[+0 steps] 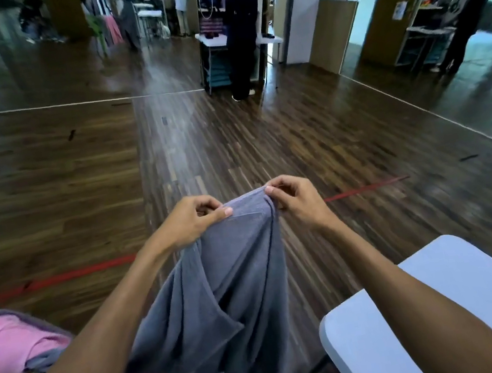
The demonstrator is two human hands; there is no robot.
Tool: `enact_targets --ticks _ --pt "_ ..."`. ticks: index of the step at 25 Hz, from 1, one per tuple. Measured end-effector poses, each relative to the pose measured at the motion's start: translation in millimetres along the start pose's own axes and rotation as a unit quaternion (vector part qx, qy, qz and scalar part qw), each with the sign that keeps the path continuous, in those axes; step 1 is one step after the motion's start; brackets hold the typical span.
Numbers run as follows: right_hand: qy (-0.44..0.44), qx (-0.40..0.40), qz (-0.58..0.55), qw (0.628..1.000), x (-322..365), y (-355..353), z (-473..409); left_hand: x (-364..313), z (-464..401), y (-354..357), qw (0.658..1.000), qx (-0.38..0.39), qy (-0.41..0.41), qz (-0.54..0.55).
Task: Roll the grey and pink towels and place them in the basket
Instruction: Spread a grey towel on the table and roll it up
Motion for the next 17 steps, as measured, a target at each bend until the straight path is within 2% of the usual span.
enact_targets --ticks 4,5,7,9,11,14,17 --pt "0.017 -0.174 0.097 0.980 -31 -54 -17 26 -27 -12 1.000 0.005 0.010 0.002" --pt "0.020 -0.193 0.112 0.975 -36 -59 -20 25 -34 -15 1.000 -0.001 0.022 0.003" --pt "0.027 -0.139 0.084 0.986 -40 -45 -29 13 -49 -19 0.998 -0.023 0.052 0.009" --pt "0.037 -0.015 -0.001 0.999 -35 -5 -37 -3 -67 -19 0.996 -0.027 0.084 0.006" --pt "0.043 0.067 -0.061 0.995 -29 26 -44 -13 -83 -11 0.995 -0.003 0.096 -0.029" --pt "0.018 0.094 -0.068 0.993 -27 38 -64 -13 -97 -7 0.995 0.012 0.092 -0.047" --pt "0.020 0.079 -0.085 0.993 -31 23 -82 -7 -104 -17 0.991 -0.005 0.097 -0.092"
Point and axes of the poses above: each hand's wrist, its own z-axis away from the middle knuckle, its own y-axis out of the palm, x = y × z, the point moved 8 cm from there along -z, towards the middle knuckle, and after that the axes turned 3 degrees about z, right-handed, at the moved point
